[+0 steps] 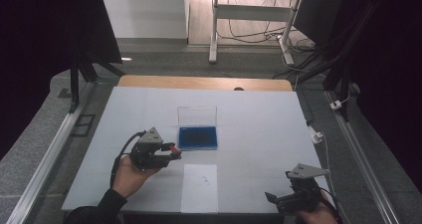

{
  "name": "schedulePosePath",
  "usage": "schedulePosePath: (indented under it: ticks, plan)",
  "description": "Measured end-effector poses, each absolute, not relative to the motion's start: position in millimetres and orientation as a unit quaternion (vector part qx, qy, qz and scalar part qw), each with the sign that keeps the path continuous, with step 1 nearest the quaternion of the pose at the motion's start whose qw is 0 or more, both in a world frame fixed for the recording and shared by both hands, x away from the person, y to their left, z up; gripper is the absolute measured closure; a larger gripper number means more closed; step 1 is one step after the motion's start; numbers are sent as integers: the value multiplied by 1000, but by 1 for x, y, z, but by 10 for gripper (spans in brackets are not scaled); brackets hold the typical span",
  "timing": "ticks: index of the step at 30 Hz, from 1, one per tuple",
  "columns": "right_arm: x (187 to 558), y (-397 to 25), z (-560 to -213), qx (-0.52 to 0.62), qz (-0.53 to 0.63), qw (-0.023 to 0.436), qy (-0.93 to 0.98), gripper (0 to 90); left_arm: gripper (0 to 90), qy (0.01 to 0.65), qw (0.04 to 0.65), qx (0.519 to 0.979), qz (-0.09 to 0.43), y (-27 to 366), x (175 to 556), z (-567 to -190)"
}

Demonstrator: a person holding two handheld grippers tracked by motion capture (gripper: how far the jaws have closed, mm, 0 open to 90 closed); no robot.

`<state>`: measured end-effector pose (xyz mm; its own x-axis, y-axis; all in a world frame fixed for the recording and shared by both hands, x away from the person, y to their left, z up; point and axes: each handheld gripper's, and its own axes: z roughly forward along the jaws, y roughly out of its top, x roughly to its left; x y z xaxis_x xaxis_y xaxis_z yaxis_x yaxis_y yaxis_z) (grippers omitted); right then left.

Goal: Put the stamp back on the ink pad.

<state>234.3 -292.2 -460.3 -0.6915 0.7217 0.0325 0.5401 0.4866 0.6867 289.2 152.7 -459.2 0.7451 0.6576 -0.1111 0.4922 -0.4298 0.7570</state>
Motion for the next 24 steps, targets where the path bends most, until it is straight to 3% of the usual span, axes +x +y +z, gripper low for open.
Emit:
schedulePosePath:
  ticks: [24]
  plan:
    - [235, -292, -461, 374, 340, 129, 853, 0, 577, 369, 378, 841, 116, 120, 358, -490]
